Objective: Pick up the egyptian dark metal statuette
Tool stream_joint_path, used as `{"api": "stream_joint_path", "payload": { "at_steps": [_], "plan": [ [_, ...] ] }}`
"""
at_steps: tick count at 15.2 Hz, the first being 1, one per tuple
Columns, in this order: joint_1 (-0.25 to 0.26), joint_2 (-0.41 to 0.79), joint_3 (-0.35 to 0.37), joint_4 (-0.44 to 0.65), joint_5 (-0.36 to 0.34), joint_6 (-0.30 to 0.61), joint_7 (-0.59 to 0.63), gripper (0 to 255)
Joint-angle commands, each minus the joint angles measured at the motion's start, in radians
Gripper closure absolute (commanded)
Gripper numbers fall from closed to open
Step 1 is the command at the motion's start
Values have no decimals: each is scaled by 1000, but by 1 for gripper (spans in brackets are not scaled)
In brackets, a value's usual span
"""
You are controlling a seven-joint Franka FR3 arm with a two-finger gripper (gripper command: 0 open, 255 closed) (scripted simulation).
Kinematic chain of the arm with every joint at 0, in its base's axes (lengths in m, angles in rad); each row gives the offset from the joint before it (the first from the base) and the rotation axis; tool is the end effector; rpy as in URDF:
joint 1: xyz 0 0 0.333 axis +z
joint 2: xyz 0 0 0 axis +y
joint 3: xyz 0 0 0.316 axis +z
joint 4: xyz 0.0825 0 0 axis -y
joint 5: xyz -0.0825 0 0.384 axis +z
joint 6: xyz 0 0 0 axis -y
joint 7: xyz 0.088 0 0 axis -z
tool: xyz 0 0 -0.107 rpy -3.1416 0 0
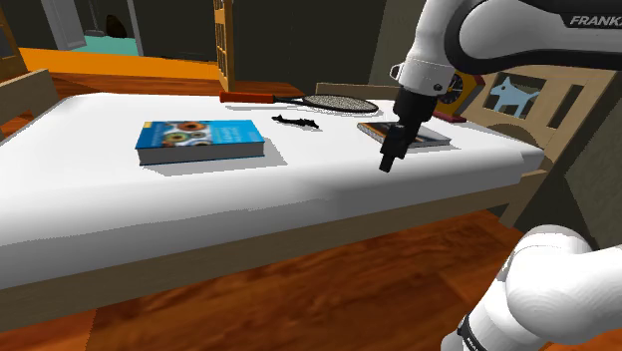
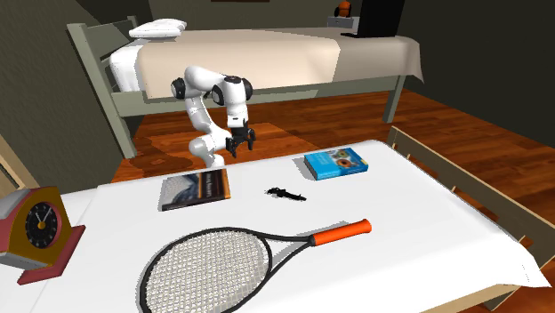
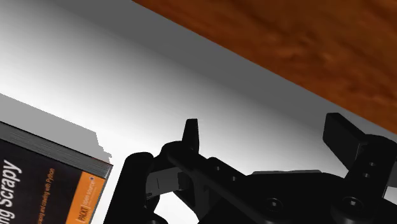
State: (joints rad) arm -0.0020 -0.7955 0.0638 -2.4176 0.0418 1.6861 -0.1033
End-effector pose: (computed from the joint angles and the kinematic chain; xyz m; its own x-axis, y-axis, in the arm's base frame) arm 0.3138 0.0284 0.5740 0.9877 0.1435 0.0623 0.1431 -0.9897 0.0103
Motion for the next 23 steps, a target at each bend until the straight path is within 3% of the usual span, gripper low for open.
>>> {"api": "stream_joint_path", "payload": {
  "at_steps": [1, 12, 23],
  "plan": [
    [0, 0, 0, 0, 0, 0, 0, 0],
    [-18, 437, -13, 353, -24, 105, -39, 0],
    [-23, 880, -17, 877, -42, 45, -66, 0]
  ]
}}
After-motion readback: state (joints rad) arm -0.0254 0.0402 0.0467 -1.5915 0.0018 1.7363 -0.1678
